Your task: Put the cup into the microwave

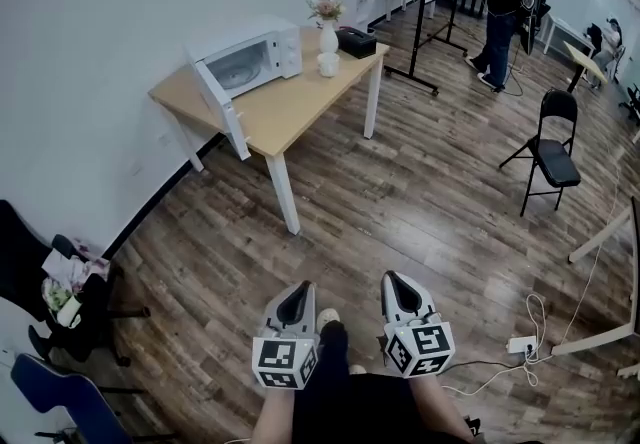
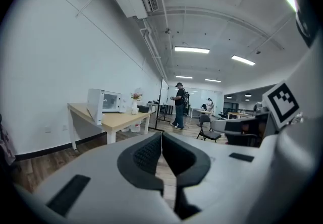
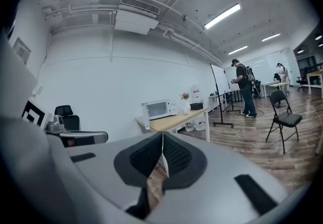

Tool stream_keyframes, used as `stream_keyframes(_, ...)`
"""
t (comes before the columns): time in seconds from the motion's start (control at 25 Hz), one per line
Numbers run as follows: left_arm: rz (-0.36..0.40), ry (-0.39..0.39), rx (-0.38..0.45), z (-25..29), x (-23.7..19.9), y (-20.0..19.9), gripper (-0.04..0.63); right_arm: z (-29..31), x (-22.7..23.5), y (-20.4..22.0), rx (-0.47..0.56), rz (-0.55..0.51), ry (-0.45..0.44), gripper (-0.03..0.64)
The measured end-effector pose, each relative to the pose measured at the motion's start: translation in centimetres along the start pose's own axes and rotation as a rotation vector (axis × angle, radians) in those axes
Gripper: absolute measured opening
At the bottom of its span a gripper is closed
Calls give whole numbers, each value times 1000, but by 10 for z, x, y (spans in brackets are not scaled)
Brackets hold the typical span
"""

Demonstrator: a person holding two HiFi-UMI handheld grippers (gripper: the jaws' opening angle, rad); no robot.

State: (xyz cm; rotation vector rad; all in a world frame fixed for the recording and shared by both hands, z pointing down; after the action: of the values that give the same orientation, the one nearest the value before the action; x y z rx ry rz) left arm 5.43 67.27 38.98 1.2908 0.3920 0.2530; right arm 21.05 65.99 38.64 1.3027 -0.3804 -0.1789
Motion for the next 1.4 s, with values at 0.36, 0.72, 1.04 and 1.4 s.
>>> stream_keyframes(0.36,-22,33,-9,15,8,2,6,4,9,11,-30,32,10,-6)
stream_keyframes(0.72,-10,14,2,58,-12,-16,6,48,20,-8,-42,-21,-50,-6)
stream_keyframes(1.04,22,38,-4,108,-24,-32,6,93,29,-24,-55,-81,-105,-6)
stream_keyframes(1.4,33,51,-23,161,-44,-41,6,152,56,-30,-76,-35,-95,-6)
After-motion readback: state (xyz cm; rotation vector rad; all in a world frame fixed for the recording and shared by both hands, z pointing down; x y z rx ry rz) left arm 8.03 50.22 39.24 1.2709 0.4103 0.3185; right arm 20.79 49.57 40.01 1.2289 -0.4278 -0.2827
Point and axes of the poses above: the fingertips, and each gripper's own axes: z forward along the fingers, x to its right, y out of its underside, the point moved 1 cm from there along -z, backward along the fingers, and after that the axes turned 1 degree about y, right-handed, at the moved point
